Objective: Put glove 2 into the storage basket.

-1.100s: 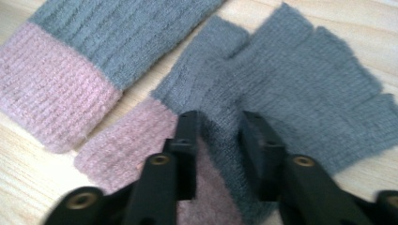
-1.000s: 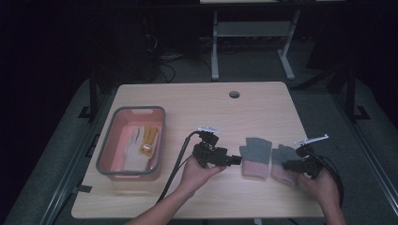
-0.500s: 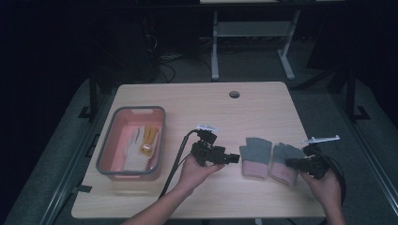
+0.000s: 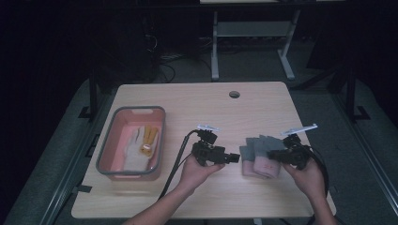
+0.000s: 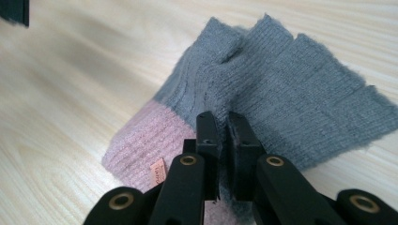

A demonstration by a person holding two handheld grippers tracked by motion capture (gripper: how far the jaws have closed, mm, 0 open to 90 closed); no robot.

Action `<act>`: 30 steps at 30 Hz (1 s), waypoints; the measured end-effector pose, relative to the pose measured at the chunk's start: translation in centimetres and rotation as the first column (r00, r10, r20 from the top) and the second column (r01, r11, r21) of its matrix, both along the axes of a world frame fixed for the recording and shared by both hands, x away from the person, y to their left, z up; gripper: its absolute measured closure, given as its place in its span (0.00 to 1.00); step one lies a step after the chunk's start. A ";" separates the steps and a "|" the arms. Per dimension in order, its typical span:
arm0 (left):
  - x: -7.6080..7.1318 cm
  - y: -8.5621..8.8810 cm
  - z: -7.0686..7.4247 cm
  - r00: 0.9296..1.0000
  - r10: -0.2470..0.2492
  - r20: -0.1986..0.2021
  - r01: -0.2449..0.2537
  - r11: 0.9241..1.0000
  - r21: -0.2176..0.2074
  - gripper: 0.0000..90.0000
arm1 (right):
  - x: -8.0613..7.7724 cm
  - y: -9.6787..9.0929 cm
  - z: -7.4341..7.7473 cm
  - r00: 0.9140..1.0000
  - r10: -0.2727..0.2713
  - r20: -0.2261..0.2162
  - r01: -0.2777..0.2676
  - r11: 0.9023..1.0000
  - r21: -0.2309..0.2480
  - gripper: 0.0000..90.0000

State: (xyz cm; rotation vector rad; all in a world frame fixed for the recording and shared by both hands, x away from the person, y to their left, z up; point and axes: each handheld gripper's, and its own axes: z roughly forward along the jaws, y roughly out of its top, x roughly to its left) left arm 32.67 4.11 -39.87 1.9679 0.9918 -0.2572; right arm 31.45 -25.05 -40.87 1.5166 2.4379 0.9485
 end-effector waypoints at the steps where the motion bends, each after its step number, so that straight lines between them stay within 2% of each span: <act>1: 0.0 0.0 -0.1 1.000 0.003 -0.004 -0.003 1.000 -0.004 0.27 | 0.2 0.6 -0.1 1.000 0.013 -0.007 -0.013 1.000 -0.014 0.94; 4: 0.0 -0.1 -0.2 1.000 0.010 -0.012 -0.010 1.000 -0.002 0.27 | 0.8 1.4 -0.3 1.000 0.027 -0.015 -0.027 1.000 0.008 0.94; 8: 0.1 -0.2 -0.4 1.000 0.011 -0.009 -0.011 1.000 0.009 0.27 | 1.5 2.5 -0.7 0.999 0.045 -0.026 -0.045 0.999 -0.006 0.94; 12: 0.1 -0.5 -0.9 1.000 0.008 -0.021 -0.007 1.000 0.015 0.27 | 1.9 3.0 -1.5 0.998 0.039 -0.044 -0.040 0.999 -0.017 0.90; 14: 0.1 -0.8 -1.3 1.000 0.002 -0.024 -0.001 1.000 0.025 0.27 | 2.1 2.8 -1.8 0.998 0.014 -0.055 -0.014 1.000 -0.002 0.86; 18: 0.4 -1.4 -2.0 0.999 0.014 -0.039 -0.013 0.999 0.034 0.28 | 1.8 2.0 -1.4 0.999 -0.015 -0.037 0.016 0.999 0.049 0.77; 23: 0.7 -2.6 -3.1 0.996 0.012 -0.084 -0.009 0.999 0.034 0.34 | 0.9 1.0 -1.6 0.998 -0.045 -0.039 0.048 0.995 0.084 0.65; 25: 0.8 -3.1 -3.5 0.995 0.011 -0.099 -0.008 0.999 0.036 0.35 | 0.7 0.6 -1.7 0.998 -0.055 -0.034 0.058 0.992 0.112 0.63; 30: 1.2 -4.1 -4.1 0.993 0.038 -0.109 -0.035 0.999 0.033 0.37 | 0.4 -0.4 -2.0 0.995 -0.096 -0.040 0.101 0.982 0.160 0.56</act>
